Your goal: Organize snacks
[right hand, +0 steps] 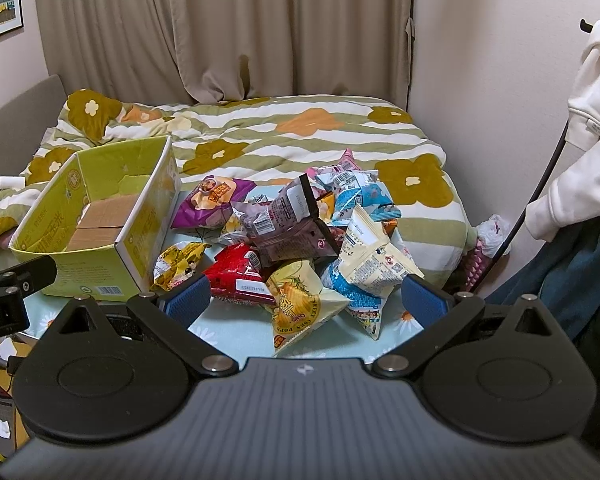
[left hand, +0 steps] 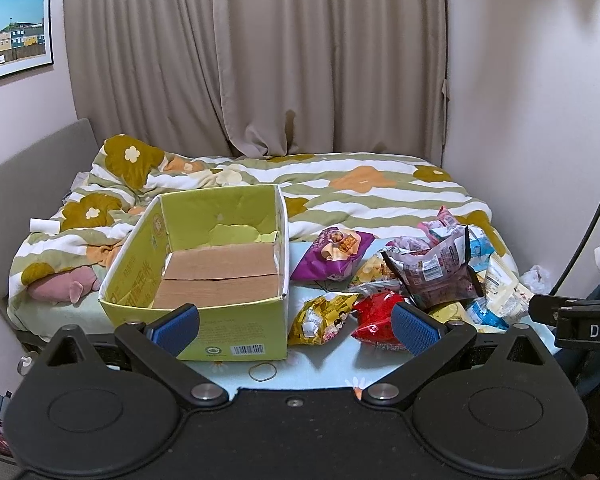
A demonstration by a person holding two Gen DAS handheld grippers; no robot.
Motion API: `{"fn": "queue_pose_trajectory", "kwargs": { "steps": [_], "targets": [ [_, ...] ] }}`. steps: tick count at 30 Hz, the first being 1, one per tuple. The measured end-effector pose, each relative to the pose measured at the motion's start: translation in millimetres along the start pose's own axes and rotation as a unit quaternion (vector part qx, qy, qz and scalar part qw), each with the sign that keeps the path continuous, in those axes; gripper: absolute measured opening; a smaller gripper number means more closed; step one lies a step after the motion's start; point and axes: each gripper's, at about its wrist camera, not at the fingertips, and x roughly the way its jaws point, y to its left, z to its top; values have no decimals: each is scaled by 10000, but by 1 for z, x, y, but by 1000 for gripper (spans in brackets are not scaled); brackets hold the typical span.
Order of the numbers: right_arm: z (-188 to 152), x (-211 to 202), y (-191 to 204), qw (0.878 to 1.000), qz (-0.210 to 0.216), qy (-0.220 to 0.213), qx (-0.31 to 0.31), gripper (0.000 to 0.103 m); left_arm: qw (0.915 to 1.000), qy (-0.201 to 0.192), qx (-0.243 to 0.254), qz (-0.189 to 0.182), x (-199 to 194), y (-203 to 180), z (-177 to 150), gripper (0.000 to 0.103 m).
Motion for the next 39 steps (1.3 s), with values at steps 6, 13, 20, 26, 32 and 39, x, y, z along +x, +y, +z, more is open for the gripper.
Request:
{"fn": "queue_pose_trajectory", "kwargs": {
  "steps": [6, 13, 20, 26, 32, 39],
  "targets": [
    [-1, -2, 0, 10000, 1, -4, 4, 103, 10000, -10, 6, -7, -1, -1, 1, 103],
    [-3, -2, -1, 10000, 11, -12, 16, 103, 10000, -6, 0, -21, -1, 0, 1, 103],
    [1, -2, -9, 9999, -38, 39, 128, 103, 9998, 113, 53, -144, 2, -2, 7, 103],
    [1, -3, -19, 9993, -191, 74, 313, 103, 9978, 245, 240, -563, 22, -11, 9, 103],
    [2, 26, -50, 9988, -208, 177, 399, 103, 9947, 349, 197, -949, 58, -36, 20, 103],
    [8, 87, -92, 9983, 169, 511, 213, 103, 9912, 242, 665, -1118, 103, -83, 38, 103]
  ]
}}
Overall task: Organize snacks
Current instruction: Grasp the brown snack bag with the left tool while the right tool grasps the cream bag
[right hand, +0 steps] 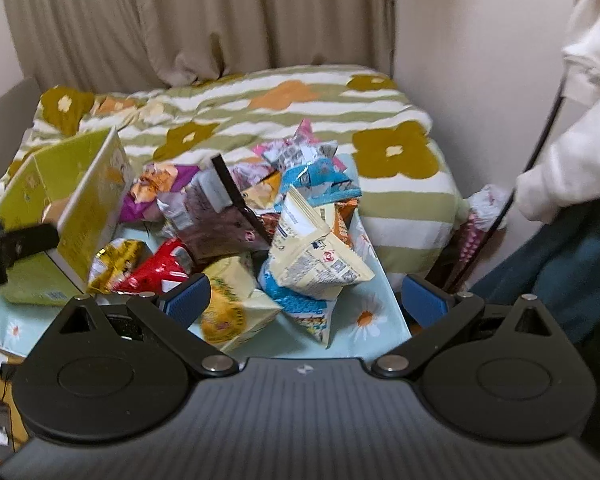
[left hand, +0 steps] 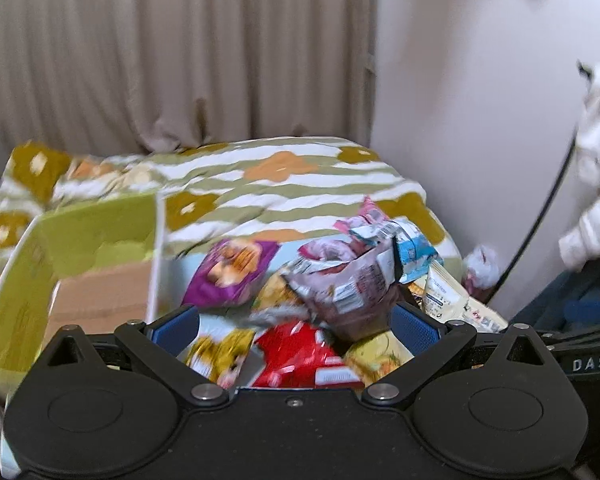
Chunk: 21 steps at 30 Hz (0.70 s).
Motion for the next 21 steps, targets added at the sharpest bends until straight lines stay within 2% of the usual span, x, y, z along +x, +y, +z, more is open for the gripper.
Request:
{"fn": "queue_pose_trajectory", "kwargs": {
  "steps": [3, 5, 7, 9, 12, 18, 21],
  "targets": [
    [8, 26, -18, 9996, 174, 196, -115, 103, 9974, 80, 716, -51, 31, -18, 10, 103],
    [11, 40, -26, 9989, 302, 333, -151, 103, 9921, 51, 1246, -145, 49, -28, 16, 103],
    [16, 55, -35, 9976, 472, 487, -151, 103, 9832, 35, 1771, -438, 67, -36, 20, 103],
    [19, 68, -39, 9960, 648, 593, -185, 103, 9706, 98, 2206, -954, 87, -40, 25, 103],
    [22, 85, -42, 9925, 909, 762, -311, 103, 9512, 309, 2619, -1600, 115, -41, 29, 103],
    [28, 108, -45, 9855, 1271, 942, -613, 103, 9300, 865, 3107, -1764, 158, -43, 36, 103],
    [31, 118, -45, 9810, 1478, 1038, -708, 103, 9158, 1174, 3348, -1881, 174, -43, 34, 103]
  ]
}}
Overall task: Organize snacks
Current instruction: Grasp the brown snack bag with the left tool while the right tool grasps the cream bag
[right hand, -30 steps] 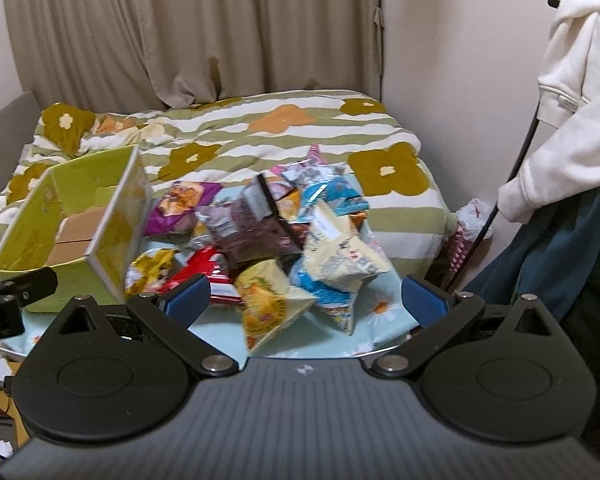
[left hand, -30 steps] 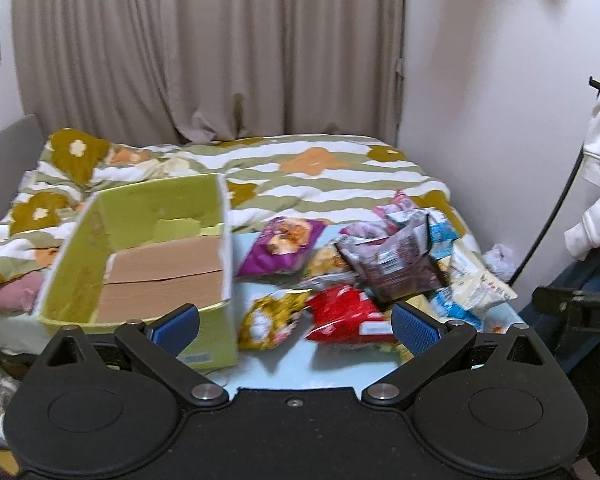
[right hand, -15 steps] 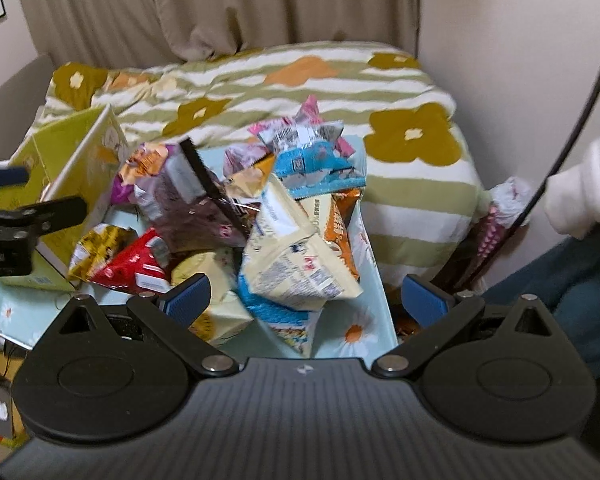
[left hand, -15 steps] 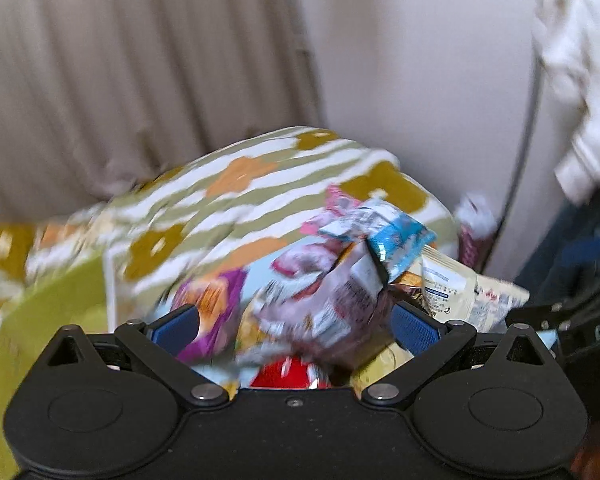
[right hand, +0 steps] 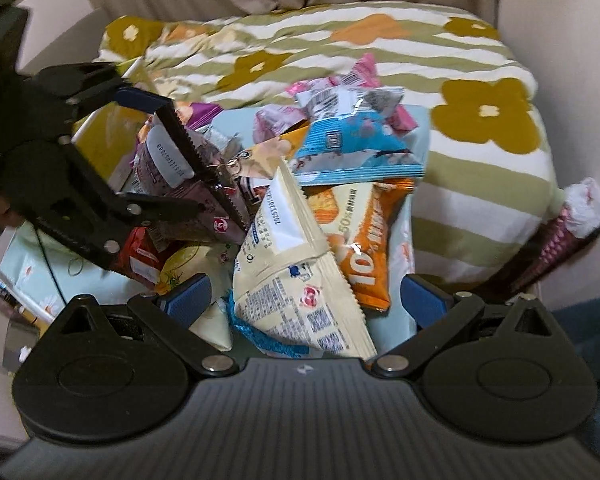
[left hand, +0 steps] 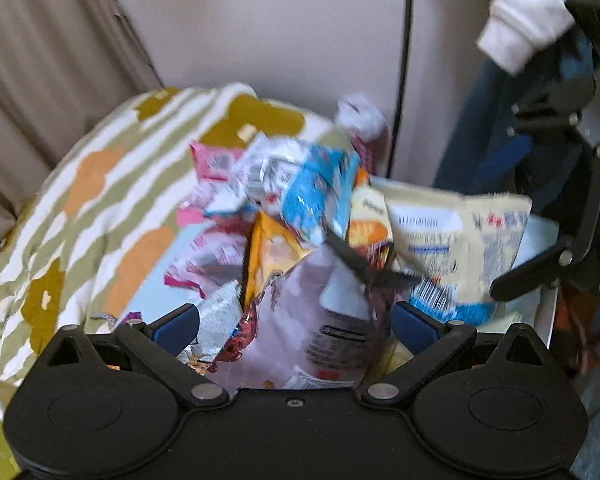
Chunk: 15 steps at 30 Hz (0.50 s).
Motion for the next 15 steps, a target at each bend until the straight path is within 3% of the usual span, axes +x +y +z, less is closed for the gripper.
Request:
{"fn": "queue_pose_trajectory", "kwargs": {
  "steps": [4, 9, 15],
  "targets": [
    [3, 10, 0, 9998, 113, 114, -151, 103, 9992, 245, 294, -110, 11, -2, -1, 103],
    [4, 20, -2, 9993, 194, 207, -233, 103, 9958, 449, 792, 13, 14, -15, -7, 102],
    [3, 28, 4, 9982, 320, 220, -461, 103, 9911, 558, 1185, 250, 13, -22, -18, 86]
  ]
}}
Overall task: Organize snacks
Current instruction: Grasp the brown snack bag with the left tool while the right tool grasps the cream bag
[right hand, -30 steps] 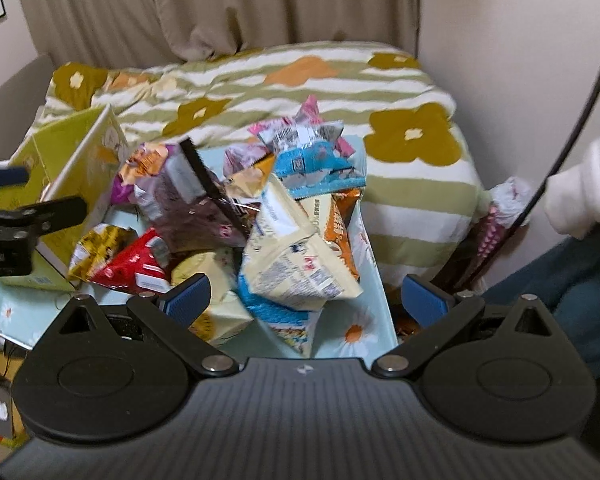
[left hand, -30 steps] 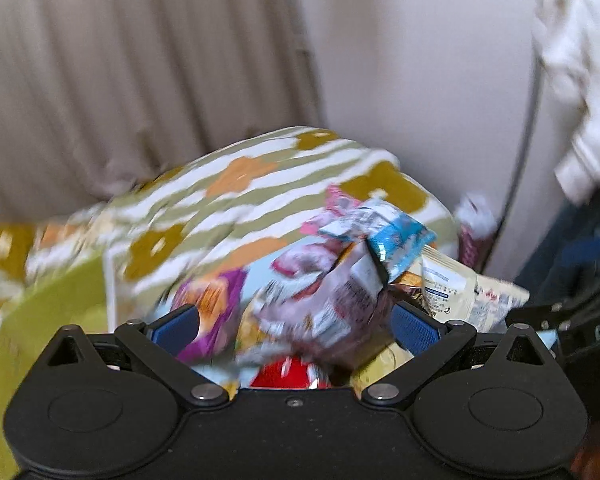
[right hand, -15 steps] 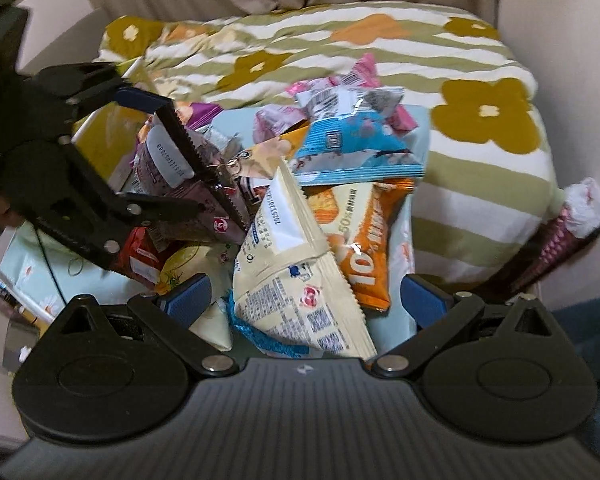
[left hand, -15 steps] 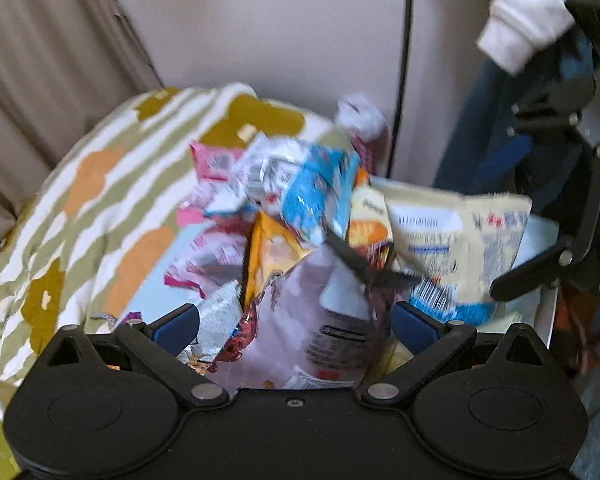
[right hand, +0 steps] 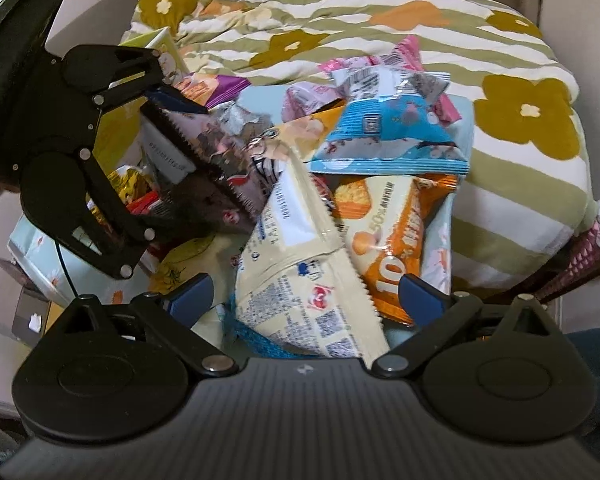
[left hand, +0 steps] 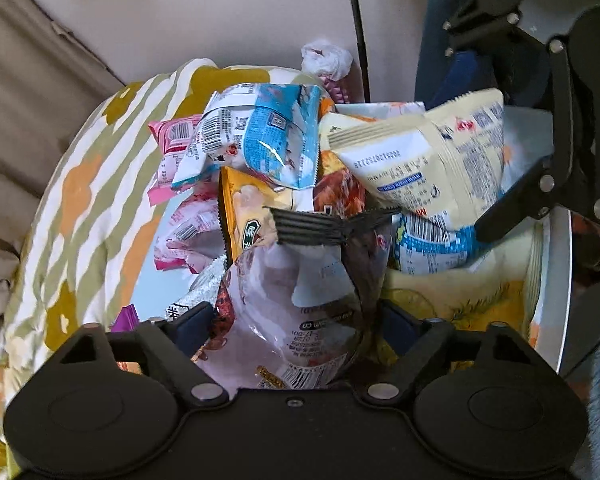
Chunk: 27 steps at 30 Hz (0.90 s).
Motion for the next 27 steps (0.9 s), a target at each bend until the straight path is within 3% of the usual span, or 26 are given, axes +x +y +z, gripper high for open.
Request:
{"fn": "queue_pose_trajectory", "kwargs": {
  "steps": [3, 7, 17, 27],
  "targets": [
    [-1, 5, 5, 9999, 2, 25, -138, 103, 9999, -27, 88, 128, -3, -6, -2, 76],
    [-1, 13, 5, 9996, 36, 111, -238, 103, 9997, -51, 1, 255, -8, -8, -5, 70],
    [-5, 22, 1, 9994, 166, 227, -215, 96, 9977, -231, -392, 496, -27, -15, -13, 70],
    [-8, 3, 9, 9996, -65, 65, -282, 75, 9918, -437, -918, 777, -52, -22, -20, 70]
  ]
}}
